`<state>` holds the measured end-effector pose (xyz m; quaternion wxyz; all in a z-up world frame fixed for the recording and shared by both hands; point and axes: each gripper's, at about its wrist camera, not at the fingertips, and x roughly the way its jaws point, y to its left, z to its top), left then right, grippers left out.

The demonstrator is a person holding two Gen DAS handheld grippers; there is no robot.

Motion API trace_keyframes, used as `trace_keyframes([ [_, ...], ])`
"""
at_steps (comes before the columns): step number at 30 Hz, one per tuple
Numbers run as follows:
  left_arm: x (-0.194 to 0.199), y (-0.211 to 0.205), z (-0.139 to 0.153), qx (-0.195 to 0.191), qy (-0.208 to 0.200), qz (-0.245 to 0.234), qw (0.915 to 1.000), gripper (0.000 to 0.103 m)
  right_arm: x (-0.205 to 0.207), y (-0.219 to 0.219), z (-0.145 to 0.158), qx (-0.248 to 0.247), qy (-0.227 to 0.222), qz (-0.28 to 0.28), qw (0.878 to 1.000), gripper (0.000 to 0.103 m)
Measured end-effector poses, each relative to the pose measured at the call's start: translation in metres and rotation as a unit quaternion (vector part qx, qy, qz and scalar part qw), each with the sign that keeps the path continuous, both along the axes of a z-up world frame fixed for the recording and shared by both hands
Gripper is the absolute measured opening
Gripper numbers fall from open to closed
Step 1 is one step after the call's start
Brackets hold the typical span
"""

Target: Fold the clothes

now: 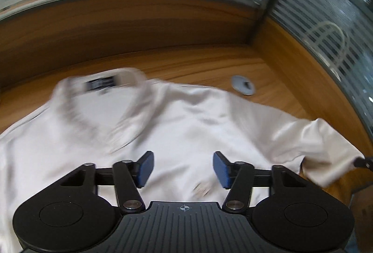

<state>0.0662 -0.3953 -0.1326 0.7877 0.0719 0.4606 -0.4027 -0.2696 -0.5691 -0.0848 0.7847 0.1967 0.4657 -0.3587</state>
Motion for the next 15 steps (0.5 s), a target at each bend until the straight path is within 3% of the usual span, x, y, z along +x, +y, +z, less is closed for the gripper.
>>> trace_keyframes([
  [8,0.019,-0.085,-0.036,0.01,0.017,-0.057,0.9982,0.043,-0.049,0.019,0.024,-0.002,0.063,0.025,0.998,0.004],
  [15,0.024,-0.112,-0.043,0.028,0.016,-0.034,0.9989,0.043,-0.072,0.014,0.052,-0.033,0.074,0.049,0.995,0.004],
])
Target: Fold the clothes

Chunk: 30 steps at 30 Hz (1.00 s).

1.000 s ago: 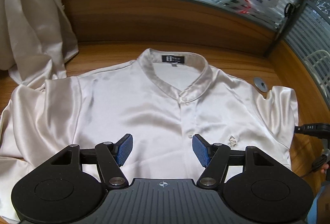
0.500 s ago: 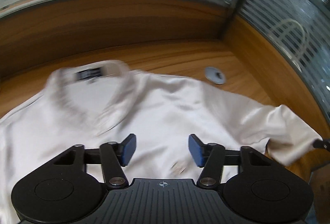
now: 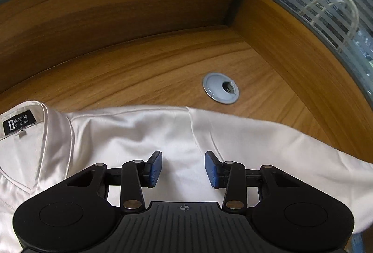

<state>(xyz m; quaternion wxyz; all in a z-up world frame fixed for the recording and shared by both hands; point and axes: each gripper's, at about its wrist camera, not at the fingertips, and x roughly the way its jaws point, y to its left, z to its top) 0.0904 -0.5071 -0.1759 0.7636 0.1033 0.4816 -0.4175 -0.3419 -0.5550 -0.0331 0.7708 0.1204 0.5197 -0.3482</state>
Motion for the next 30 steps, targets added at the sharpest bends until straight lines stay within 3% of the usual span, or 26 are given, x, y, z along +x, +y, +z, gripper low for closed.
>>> trace_keyframes([
  [6,0.014,0.003,-0.005,0.014,0.025,0.046,0.9986,0.043,-0.007,0.011,0.037,-0.039,-0.043,0.016,0.998,0.004],
  [10,0.023,0.014,-0.01,0.003,0.053,0.068,0.9963,0.042,-0.003,0.044,0.038,-0.062,-0.043,0.035,0.996,0.004],
  [18,0.046,0.025,-0.016,-0.043,0.117,0.109,0.9862,0.041,0.012,0.139,-0.013,-0.124,0.014,0.049,0.991,0.004],
  [26,0.054,0.025,-0.016,-0.045,0.128,0.097,0.986,0.04,0.047,0.19,-0.079,-0.079,0.004,0.03,0.996,0.007],
  [30,0.055,0.024,-0.012,-0.041,0.131,0.087,0.9867,0.041,0.052,0.205,-0.084,-0.032,-0.023,0.039,0.998,0.025],
])
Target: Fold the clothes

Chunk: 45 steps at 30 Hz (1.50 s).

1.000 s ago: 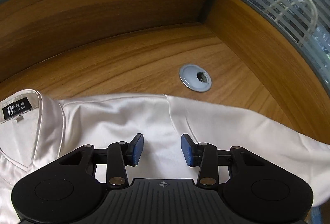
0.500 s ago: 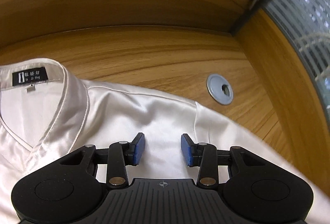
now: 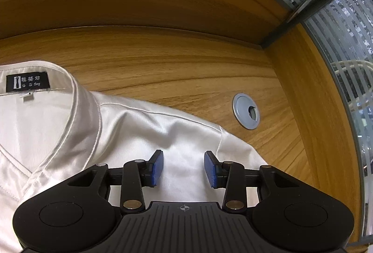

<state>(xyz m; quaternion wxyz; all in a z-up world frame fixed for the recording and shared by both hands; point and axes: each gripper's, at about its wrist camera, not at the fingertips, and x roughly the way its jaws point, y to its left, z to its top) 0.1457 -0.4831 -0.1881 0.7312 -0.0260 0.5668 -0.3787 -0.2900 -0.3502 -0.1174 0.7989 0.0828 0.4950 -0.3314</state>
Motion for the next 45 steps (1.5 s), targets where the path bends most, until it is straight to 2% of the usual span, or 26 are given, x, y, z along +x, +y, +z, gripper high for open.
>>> trace_keyframes([
  [3,-0.003,0.001,0.006,-0.01,0.003,-0.007,0.9999,0.041,-0.011,0.0,0.012,0.029,-0.03,-0.002,0.999,0.031],
  [5,-0.007,0.001,0.013,-0.022,0.006,-0.013,0.9997,0.043,-0.024,-0.006,0.018,0.046,-0.044,-0.018,0.998,0.032],
  [8,-0.014,-0.002,0.023,-0.034,0.011,-0.023,0.9991,0.043,-0.042,-0.021,0.017,0.069,-0.057,-0.041,0.995,0.038],
  [12,-0.023,-0.012,0.033,-0.041,0.018,-0.035,0.9984,0.049,-0.056,-0.044,0.0,0.096,-0.065,-0.058,0.992,0.039],
  [17,-0.032,-0.029,0.039,-0.033,0.022,-0.05,0.998,0.05,-0.065,-0.071,-0.022,0.136,-0.106,-0.066,0.983,0.039],
  [21,-0.034,-0.036,0.035,-0.019,0.036,-0.046,0.9981,0.052,-0.064,-0.094,-0.036,0.169,-0.141,-0.063,0.973,0.038],
  [24,-0.034,-0.042,0.034,-0.013,0.049,-0.032,0.9982,0.052,-0.063,-0.104,-0.046,0.194,-0.144,-0.053,0.969,0.038],
  [26,-0.035,-0.047,0.033,-0.011,0.058,-0.024,0.998,0.052,-0.062,-0.108,-0.05,0.208,-0.144,-0.045,0.966,0.036],
  [28,-0.035,-0.052,0.033,-0.008,0.067,-0.015,0.9976,0.053,-0.061,-0.11,-0.051,0.218,-0.146,-0.037,0.964,0.023],
  [29,-0.035,-0.055,0.033,-0.004,0.068,-0.014,0.9976,0.054,-0.06,-0.109,-0.051,0.219,-0.144,-0.033,0.965,0.019],
  [30,-0.037,-0.061,0.032,0.003,0.067,-0.017,0.9976,0.054,-0.059,-0.109,-0.051,0.22,-0.142,-0.03,0.965,0.009],
  [33,-0.041,-0.076,0.027,0.024,0.073,-0.021,0.9968,0.054,-0.056,-0.107,-0.046,0.214,-0.138,-0.021,0.967,0.001],
  [42,-0.058,-0.118,0.019,0.109,0.071,-0.024,0.9912,0.053,-0.046,-0.1,-0.012,0.17,-0.119,-0.028,0.978,0.001],
  [45,-0.064,-0.126,0.017,0.133,0.053,-0.039,0.9889,0.052,-0.043,-0.095,0.0,0.15,-0.108,-0.034,0.982,0.001],
])
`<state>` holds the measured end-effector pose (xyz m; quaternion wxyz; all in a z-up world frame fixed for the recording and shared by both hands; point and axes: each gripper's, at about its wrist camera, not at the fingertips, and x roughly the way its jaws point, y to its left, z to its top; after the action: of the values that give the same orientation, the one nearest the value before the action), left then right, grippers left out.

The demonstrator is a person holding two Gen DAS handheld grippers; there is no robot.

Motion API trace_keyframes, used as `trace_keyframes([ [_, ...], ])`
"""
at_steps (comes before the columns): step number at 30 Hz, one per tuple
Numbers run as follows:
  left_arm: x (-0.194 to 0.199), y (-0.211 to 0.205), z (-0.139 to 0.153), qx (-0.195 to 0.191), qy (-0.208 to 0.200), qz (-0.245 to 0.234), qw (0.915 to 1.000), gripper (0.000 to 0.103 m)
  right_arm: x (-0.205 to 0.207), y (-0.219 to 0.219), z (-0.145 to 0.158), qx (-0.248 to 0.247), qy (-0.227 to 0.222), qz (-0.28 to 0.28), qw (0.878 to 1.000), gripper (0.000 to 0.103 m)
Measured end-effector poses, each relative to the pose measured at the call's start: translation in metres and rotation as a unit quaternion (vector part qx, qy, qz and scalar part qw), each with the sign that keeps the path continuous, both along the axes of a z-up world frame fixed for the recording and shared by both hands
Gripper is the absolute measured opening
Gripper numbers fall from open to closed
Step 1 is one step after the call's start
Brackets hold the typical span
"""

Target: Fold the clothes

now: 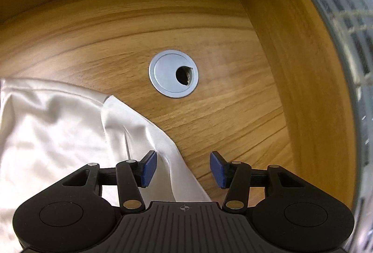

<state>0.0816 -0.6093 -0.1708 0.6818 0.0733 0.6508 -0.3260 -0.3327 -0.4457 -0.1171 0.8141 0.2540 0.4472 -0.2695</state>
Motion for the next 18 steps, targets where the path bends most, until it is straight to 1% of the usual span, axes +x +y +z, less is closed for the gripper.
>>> trace_keyframes([
  [1,-0.002,0.0,0.0,0.005,-0.004,-0.003,1.0,0.05,0.001,0.002,0.005,-0.009,0.005,-0.002,1.0,0.001],
  [3,-0.005,0.0,-0.001,0.015,-0.011,-0.009,0.9998,0.037,0.001,0.004,0.013,-0.023,0.012,-0.009,1.0,0.001],
  [4,-0.006,0.0,-0.002,0.021,-0.014,-0.012,0.9996,0.033,0.0,0.005,0.017,-0.03,0.017,-0.012,0.999,0.001],
  [5,-0.008,-0.001,-0.002,0.026,-0.018,-0.016,0.9994,0.024,0.0,0.005,0.022,-0.039,0.023,-0.015,0.999,0.001],
  [6,-0.008,0.0,-0.001,0.024,-0.017,-0.016,0.9994,0.009,-0.001,0.005,0.026,-0.048,0.03,-0.017,0.998,0.001],
  [7,-0.007,0.002,0.001,0.016,-0.013,-0.013,0.9997,0.003,-0.001,0.005,0.03,-0.057,0.038,-0.018,0.997,0.001],
  [10,0.0,0.008,0.01,-0.013,0.01,-0.001,0.9999,0.003,-0.002,0.005,0.042,-0.104,0.078,-0.017,0.991,0.001],
  [13,0.008,0.018,0.023,-0.046,0.039,0.012,0.9981,0.003,-0.002,0.004,0.058,-0.168,0.114,-0.019,0.979,0.001],
  [15,0.012,0.026,0.028,-0.065,0.056,0.013,0.9962,0.003,-0.001,0.008,0.07,-0.202,0.125,-0.021,0.971,0.001],
  [18,0.022,0.046,0.029,-0.091,0.084,0.014,0.9922,0.003,0.003,0.019,0.084,-0.228,0.132,-0.021,0.964,0.001],
])
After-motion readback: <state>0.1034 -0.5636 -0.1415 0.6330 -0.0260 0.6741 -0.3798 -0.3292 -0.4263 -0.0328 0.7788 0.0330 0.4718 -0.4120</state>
